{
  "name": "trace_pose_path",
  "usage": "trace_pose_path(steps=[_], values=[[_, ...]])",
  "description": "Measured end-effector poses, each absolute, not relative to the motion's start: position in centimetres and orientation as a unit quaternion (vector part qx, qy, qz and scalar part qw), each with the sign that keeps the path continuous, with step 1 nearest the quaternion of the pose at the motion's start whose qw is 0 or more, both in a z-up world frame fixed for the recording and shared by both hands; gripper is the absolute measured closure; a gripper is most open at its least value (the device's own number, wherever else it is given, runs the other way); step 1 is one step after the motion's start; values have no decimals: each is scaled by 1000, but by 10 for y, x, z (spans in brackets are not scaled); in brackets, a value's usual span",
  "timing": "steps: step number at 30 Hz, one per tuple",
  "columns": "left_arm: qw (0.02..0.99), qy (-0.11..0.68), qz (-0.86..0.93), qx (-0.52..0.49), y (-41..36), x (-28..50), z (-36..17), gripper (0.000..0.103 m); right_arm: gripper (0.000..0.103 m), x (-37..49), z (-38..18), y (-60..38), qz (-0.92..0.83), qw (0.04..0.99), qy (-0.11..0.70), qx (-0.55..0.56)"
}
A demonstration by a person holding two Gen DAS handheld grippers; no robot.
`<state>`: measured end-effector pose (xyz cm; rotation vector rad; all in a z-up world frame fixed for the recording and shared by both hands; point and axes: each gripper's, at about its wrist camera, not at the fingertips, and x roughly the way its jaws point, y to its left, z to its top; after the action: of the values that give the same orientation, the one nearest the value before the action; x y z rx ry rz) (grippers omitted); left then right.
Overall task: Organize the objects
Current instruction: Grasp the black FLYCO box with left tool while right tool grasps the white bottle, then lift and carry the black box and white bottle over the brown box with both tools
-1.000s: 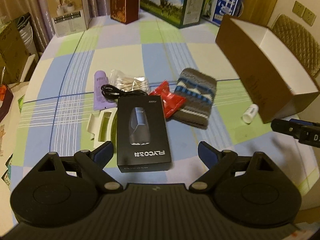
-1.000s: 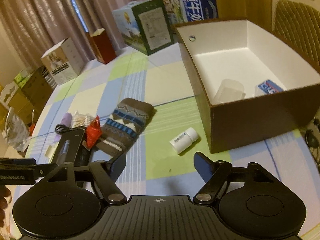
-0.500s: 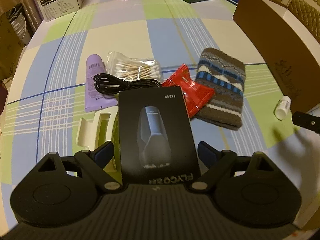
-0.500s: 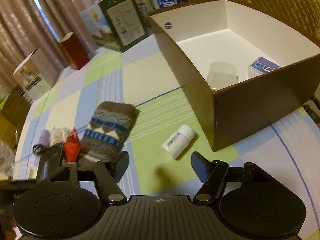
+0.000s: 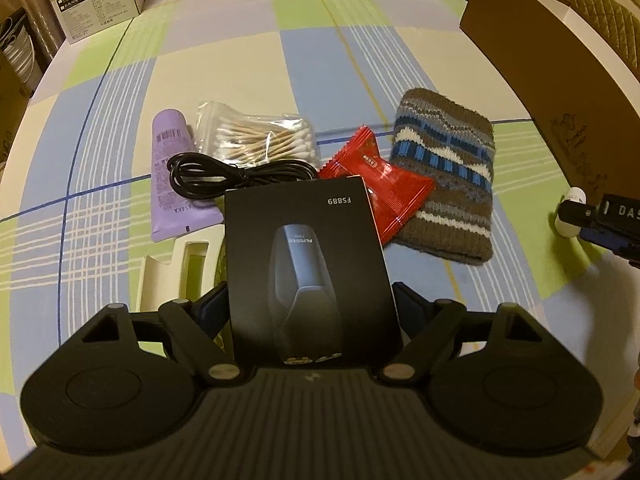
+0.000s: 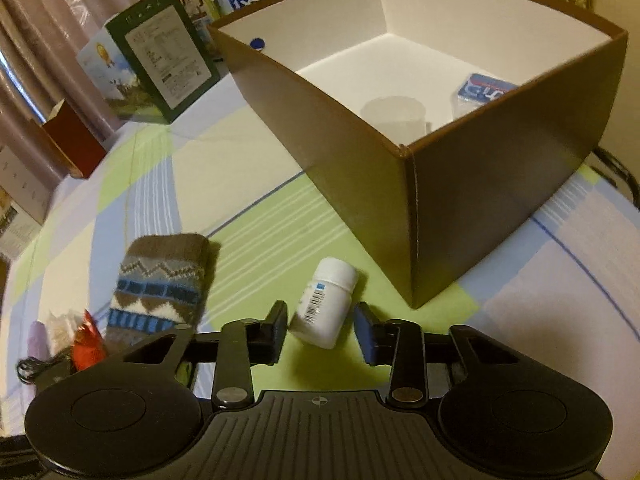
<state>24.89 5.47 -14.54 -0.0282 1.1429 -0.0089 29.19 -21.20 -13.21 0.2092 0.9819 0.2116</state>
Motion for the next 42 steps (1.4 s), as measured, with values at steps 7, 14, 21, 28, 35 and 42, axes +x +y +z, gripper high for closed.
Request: trace_pose_path(steps=[7, 14, 21, 28, 35, 42], values=[[838, 545, 0, -8, 53, 249, -146, 23, 79, 281, -130, -208, 193, 850, 490, 5], [835, 550, -2, -8, 49, 226, -144, 23, 79, 256, -125, -227, 283, 806, 513, -81], [825, 564, -27, 2, 39, 191, -139, 26, 79, 239, -123, -254, 304, 789, 520, -124], [827, 562, -7, 4, 28, 196, -144, 26, 70, 242, -125, -251, 309, 800, 499, -125], [831, 555, 16, 13, 16, 206, -149, 26, 79, 236, -128, -245, 326, 801, 475, -162], [834, 551, 21, 13, -4, 196, -143, 26, 79, 237, -118, -269, 342, 793, 490, -118]])
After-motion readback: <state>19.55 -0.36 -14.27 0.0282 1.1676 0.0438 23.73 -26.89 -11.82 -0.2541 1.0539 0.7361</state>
